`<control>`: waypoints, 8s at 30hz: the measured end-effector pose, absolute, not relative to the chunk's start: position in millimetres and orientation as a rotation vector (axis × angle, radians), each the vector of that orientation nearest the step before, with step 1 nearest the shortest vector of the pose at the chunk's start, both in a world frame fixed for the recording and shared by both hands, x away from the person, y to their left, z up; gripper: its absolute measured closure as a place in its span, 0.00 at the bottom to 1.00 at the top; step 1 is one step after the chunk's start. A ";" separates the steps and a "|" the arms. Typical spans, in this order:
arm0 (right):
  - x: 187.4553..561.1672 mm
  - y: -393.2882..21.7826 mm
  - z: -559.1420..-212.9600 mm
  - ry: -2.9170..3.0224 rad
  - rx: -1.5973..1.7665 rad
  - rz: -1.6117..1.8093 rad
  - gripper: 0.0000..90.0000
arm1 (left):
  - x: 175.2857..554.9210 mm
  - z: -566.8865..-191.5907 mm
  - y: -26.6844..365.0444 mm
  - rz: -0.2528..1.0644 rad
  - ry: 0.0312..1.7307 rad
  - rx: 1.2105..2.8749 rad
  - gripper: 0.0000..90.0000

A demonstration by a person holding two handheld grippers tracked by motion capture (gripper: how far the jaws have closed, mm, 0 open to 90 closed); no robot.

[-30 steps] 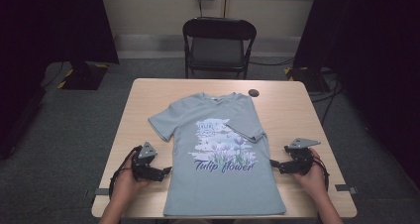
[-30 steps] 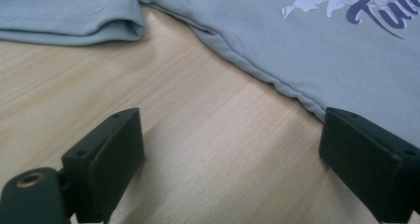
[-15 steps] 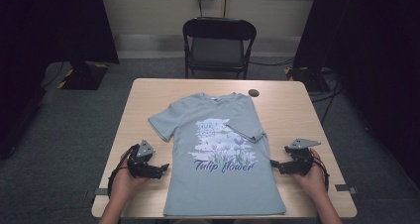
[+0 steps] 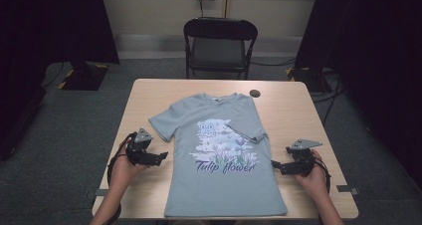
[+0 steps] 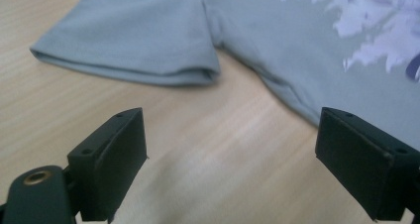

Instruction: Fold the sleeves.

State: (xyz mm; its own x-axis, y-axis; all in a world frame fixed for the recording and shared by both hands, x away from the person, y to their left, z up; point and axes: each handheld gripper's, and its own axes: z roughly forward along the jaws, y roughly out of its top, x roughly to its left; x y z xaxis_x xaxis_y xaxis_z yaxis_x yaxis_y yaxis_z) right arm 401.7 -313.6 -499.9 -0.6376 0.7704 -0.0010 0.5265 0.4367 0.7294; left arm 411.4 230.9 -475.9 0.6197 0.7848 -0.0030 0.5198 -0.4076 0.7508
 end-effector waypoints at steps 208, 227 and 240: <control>402.3 -313.2 -500.1 2.369 1.097 1.024 0.12 | 501.6 -421.7 145.4 0.373 1.078 2.006 0.17; 402.3 -313.2 -500.1 2.369 1.096 1.024 0.12 | 487.3 -430.4 164.7 0.367 1.089 2.003 0.17; 402.3 -313.2 -500.1 2.369 1.097 1.024 0.12 | 477.6 -435.5 176.2 0.364 1.099 2.008 0.17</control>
State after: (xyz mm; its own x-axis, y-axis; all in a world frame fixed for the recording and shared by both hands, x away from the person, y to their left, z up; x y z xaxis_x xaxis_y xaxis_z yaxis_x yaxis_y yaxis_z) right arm 402.3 -313.2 -500.1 -0.6464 0.7630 -0.0018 0.5214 0.4435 0.7291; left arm 477.6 176.2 -435.5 0.5809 0.8052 -0.1192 0.5748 -0.3021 0.7605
